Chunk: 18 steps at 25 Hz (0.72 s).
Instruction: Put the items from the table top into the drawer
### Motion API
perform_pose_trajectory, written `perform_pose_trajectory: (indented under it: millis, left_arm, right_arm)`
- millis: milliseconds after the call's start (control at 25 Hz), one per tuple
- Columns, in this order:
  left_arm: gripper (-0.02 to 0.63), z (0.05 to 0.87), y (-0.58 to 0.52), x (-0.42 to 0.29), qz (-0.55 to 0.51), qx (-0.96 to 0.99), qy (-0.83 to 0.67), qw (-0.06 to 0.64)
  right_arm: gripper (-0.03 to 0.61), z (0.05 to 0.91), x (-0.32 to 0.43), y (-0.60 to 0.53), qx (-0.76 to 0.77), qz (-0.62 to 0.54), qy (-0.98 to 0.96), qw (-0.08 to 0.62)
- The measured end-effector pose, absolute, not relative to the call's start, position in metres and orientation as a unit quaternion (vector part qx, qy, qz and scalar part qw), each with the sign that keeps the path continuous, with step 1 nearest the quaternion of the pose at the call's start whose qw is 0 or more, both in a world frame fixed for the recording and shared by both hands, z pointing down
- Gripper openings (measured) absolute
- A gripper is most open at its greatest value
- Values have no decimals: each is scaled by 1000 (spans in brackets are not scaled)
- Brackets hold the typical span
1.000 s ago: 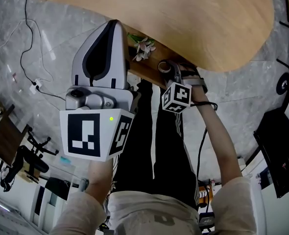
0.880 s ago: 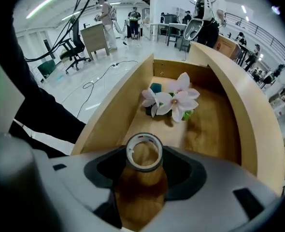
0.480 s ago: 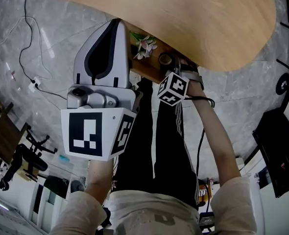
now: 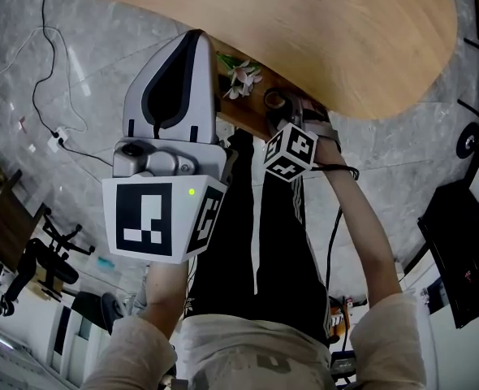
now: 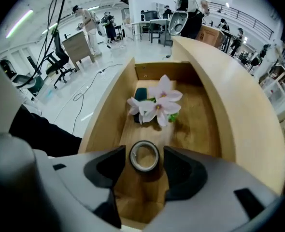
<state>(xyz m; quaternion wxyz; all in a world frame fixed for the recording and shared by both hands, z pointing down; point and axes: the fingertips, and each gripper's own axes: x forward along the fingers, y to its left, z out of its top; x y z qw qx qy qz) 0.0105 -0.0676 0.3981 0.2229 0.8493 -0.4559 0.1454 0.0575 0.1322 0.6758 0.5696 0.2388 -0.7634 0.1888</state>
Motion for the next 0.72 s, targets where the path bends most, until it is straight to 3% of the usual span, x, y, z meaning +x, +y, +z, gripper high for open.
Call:
perform_pose_trajectory:
  millis: [80, 200, 440, 720]
  left_arm:
    - [8, 392, -70, 10, 142, 850, -457, 220]
    - [8, 375, -74, 8, 135, 852, -460, 213]
    - [8, 312, -91, -9, 91, 845, -490, 196]
    - [8, 185, -111, -30, 50, 835, -525, 154]
  right_arm:
    - [240, 654, 52, 117, 259, 177, -776, 547]
    - [9, 610, 48, 83, 314, 137, -786, 515]
    - [6, 493, 39, -3, 415, 148, -799, 409]
    - [6, 255, 42, -87, 552, 118, -798, 210]
